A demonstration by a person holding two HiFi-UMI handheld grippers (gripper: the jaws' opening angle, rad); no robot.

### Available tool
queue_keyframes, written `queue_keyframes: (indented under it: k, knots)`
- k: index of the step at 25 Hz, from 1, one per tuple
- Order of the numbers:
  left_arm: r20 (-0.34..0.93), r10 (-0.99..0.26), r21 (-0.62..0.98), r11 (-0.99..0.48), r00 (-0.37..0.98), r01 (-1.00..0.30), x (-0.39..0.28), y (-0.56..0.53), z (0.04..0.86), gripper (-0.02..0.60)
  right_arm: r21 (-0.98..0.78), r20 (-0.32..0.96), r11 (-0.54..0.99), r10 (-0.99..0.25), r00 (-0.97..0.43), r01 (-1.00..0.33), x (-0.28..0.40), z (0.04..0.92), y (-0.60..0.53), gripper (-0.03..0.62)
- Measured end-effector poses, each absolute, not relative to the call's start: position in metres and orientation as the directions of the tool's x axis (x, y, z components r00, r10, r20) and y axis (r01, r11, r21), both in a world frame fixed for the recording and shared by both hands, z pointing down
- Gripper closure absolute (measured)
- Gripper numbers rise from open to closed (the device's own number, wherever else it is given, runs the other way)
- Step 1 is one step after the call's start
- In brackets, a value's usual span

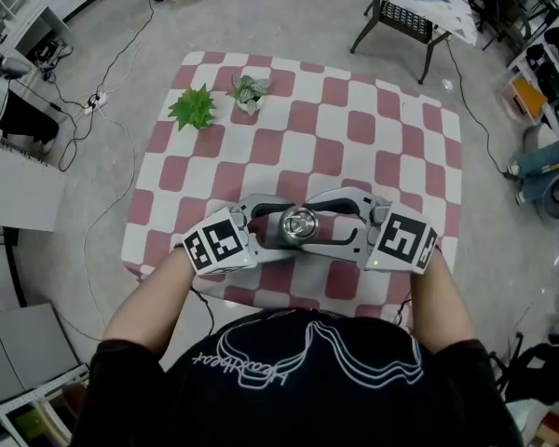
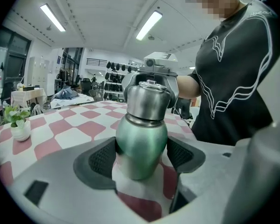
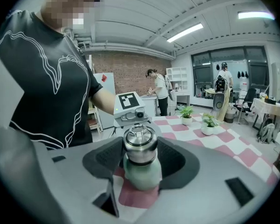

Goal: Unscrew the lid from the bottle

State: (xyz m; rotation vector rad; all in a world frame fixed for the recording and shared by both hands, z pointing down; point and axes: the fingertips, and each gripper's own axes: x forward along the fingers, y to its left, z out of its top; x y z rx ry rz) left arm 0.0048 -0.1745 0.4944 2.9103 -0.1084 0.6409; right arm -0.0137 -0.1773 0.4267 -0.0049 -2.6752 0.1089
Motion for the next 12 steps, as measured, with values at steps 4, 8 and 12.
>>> queue_keyframes:
  k: [4, 8, 12]
  knots:
    - [0.400, -0.086, 0.155, -0.975, 0.912, -0.159, 0.0041, -0.1743, 0.4967, 0.247, -0.108, 0.401, 0.989, -0.053, -0.915, -0.105, -0.0136, 0.4240, -0.1790, 0.312]
    - [0.387, -0.159, 0.154, -0.960, 0.908, -0.234, 0.0048, -0.1753, 0.4959, 0.247, -0.061, 0.370, 0.973, -0.184, -0.910, -0.222, -0.0123, 0.4199, -0.1812, 0.296]
    - [0.381, -0.239, 0.157, -0.936, 0.893, -0.317, 0.0059, -0.1748, 0.4954, 0.247, -0.035, 0.335, 0.941, -0.305, -0.891, -0.336, -0.0117, 0.4203, -0.1793, 0.296]
